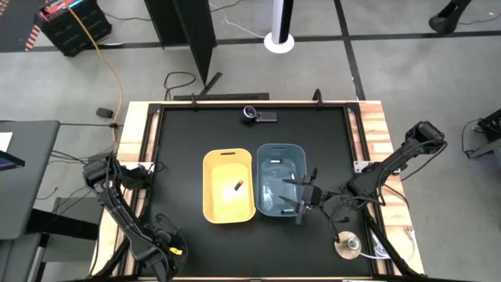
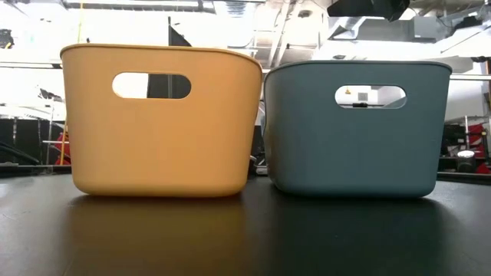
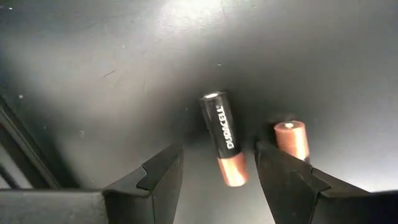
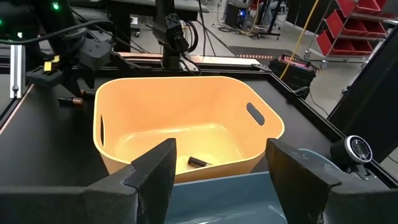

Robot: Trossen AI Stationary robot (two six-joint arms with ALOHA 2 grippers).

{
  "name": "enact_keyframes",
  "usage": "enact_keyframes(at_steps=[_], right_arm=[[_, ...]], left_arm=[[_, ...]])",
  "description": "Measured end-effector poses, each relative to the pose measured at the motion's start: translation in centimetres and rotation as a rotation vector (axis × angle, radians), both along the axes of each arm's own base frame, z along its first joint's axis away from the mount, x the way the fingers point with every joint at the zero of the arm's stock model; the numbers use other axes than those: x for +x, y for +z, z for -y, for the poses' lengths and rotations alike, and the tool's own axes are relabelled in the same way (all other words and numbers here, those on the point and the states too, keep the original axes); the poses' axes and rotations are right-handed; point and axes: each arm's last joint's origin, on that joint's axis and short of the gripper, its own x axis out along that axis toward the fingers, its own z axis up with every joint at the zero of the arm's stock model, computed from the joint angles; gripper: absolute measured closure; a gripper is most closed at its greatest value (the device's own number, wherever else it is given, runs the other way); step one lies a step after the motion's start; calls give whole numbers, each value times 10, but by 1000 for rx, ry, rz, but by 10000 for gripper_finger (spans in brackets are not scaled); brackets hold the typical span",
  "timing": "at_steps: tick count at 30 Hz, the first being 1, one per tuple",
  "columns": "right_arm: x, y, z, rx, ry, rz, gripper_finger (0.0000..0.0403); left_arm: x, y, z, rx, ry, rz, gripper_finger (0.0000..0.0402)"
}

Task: Sort batteries
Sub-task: Put the left black battery into the yellow bin

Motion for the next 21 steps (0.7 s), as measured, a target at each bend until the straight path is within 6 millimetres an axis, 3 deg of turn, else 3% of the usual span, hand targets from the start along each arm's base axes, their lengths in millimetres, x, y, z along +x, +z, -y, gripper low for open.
enact_keyframes(at_steps=[8,18,21], right_arm=[[0,0,0,1,0,1,139],[0,0,0,0,0,0,139],[0,0,0,0,0,0,139]], left_arm=[[-3,-13,-7,-5,12,9,223],[-4,-16,-9,6,5,2,347],[-4,-16,-9,11,3,-1,363]])
